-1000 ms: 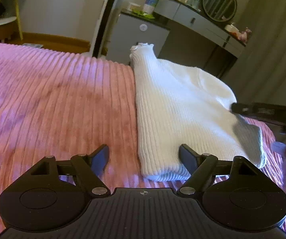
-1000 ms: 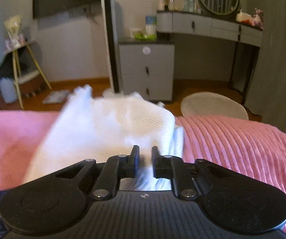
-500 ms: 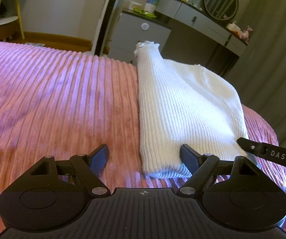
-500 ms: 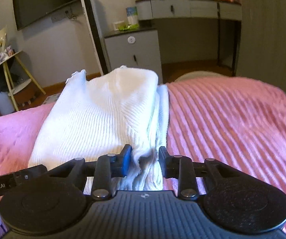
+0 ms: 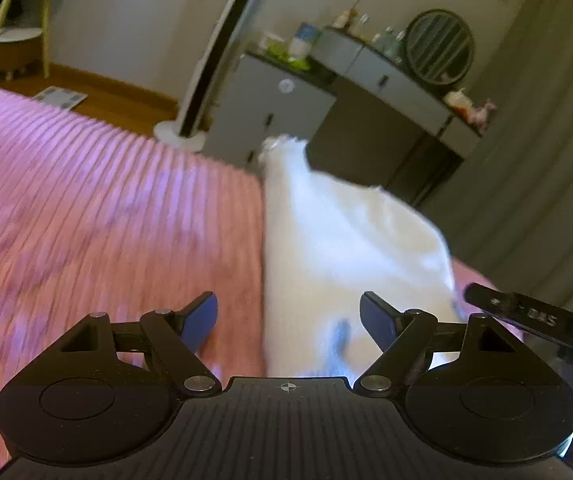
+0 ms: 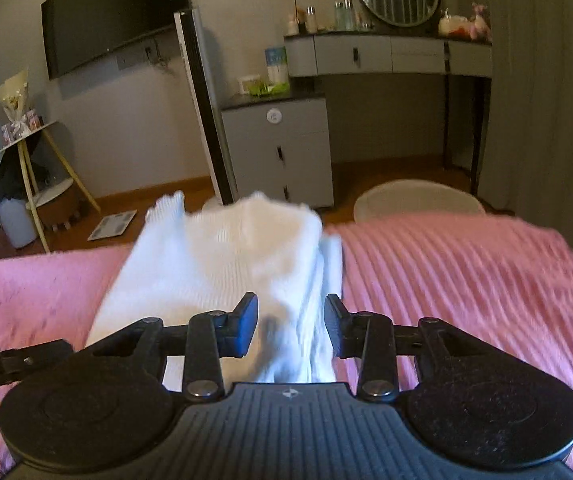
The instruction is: Fold small clothes
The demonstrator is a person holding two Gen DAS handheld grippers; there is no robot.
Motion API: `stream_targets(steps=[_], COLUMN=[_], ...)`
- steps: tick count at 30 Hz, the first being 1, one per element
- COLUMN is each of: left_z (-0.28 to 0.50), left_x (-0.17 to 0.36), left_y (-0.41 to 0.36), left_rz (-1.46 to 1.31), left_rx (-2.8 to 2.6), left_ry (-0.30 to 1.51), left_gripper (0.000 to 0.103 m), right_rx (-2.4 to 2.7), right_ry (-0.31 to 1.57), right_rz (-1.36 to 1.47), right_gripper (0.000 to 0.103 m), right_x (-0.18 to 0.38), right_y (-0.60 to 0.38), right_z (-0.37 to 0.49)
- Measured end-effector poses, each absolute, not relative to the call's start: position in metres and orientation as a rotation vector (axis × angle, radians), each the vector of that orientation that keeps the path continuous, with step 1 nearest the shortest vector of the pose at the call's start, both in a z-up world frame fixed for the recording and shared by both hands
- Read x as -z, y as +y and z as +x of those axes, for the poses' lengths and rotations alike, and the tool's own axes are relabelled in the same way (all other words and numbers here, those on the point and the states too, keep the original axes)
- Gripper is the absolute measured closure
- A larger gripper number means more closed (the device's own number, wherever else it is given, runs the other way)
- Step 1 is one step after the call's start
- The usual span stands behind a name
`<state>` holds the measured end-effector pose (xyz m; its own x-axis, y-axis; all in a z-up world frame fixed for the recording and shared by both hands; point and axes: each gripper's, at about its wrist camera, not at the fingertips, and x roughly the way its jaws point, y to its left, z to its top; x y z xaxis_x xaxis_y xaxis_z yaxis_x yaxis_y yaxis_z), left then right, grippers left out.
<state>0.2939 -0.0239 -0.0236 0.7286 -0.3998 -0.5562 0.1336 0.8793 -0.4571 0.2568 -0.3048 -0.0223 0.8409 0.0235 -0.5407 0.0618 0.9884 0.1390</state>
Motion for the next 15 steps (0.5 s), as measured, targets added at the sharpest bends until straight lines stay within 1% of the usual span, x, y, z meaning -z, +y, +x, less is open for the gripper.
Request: stream_targets(steps=[3, 5, 8, 9, 11, 12, 14, 15], left_z=[0.309, 0.324, 0.346, 0.353, 0.361, 0.365, 0.371, 0.374], left_x=[0.021, 0.025, 0.04, 0.045, 0.053, 0.055, 0.057, 0.058], left_y=[-0.028, -0.032, -0.038, -0.041, -0.043, -0.044, -0.045, -0.045], left_rz=[-0.371, -0.348, -0.337, -0.335, -0.346, -0.353, -0.361, -0.372], left_rx=[0.295, 0.313, 0.333, 0.354, 0.387, 0.398, 0.428, 0.45], left_ry=[0.718, 0.745, 0.814, 0.835, 0.858, 0.858, 0.849, 0.84], left_gripper=[0.017, 0.013, 0.013, 0.013, 0.009, 0.009, 0.008, 0.008], right_rx=[-0.007, -0.005, -0.049, -0.062, -0.077, -0.084, -0.133, -0.162], right_ry=[0.549, 0.586, 0.67, 0.687, 0.714, 0.721, 0.747, 0.771], right_rz=[0.154, 0.166, 0.202, 0.204, 0.213, 0.234, 0.342, 0.41], right_gripper=[0.063, 0.061, 0.047, 0.038, 0.033, 0.029, 0.028, 0.024], right_x=[0.018, 0.022, 0.035, 0.039, 0.048, 0.052, 0.063, 0.07], right_y=[-0.308, -0.314, -0.321, -0.322, -0.329, -0.334, -0.347, -0.353], right_z=[0.275, 0.289, 0.305, 0.309, 0.315, 0.317, 0.325, 0.331])
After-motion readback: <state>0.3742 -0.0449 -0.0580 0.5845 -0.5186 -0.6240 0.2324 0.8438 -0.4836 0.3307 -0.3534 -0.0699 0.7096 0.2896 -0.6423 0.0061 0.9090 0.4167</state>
